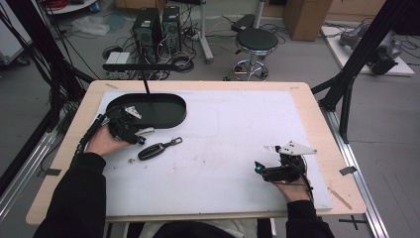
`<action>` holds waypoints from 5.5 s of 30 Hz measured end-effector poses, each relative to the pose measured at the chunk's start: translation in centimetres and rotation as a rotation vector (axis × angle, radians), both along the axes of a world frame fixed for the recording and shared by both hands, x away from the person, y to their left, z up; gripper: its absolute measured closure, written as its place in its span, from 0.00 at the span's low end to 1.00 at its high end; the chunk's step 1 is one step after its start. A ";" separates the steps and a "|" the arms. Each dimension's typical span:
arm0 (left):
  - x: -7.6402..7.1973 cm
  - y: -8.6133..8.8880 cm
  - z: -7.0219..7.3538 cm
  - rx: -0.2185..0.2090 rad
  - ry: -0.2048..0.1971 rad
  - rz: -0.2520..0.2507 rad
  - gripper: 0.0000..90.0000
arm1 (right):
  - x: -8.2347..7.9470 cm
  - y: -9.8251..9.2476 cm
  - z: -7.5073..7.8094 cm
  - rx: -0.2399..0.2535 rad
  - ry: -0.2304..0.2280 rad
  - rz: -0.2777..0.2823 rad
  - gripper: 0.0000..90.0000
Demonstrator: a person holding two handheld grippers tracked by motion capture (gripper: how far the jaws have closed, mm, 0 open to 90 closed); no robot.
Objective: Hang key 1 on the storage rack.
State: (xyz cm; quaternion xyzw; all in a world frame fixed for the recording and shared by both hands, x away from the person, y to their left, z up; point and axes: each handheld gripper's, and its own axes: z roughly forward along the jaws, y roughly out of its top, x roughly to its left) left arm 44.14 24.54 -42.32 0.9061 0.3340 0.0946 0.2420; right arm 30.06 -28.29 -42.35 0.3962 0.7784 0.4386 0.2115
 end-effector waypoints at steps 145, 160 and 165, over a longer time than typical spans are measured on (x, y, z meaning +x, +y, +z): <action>6.6 3.6 20.0 -0.379 -0.505 0.384 0.79 | -1.0 0.6 -0.1 -0.096 -0.008 -0.022 0.01; 4.5 3.5 19.9 -0.453 -0.380 0.219 0.02 | -1.1 0.7 0.0 -0.095 -0.011 -0.013 0.01; 2.9 3.8 18.1 -0.481 -0.364 0.199 0.02 | -1.1 0.8 0.1 -0.086 -0.011 -0.010 0.01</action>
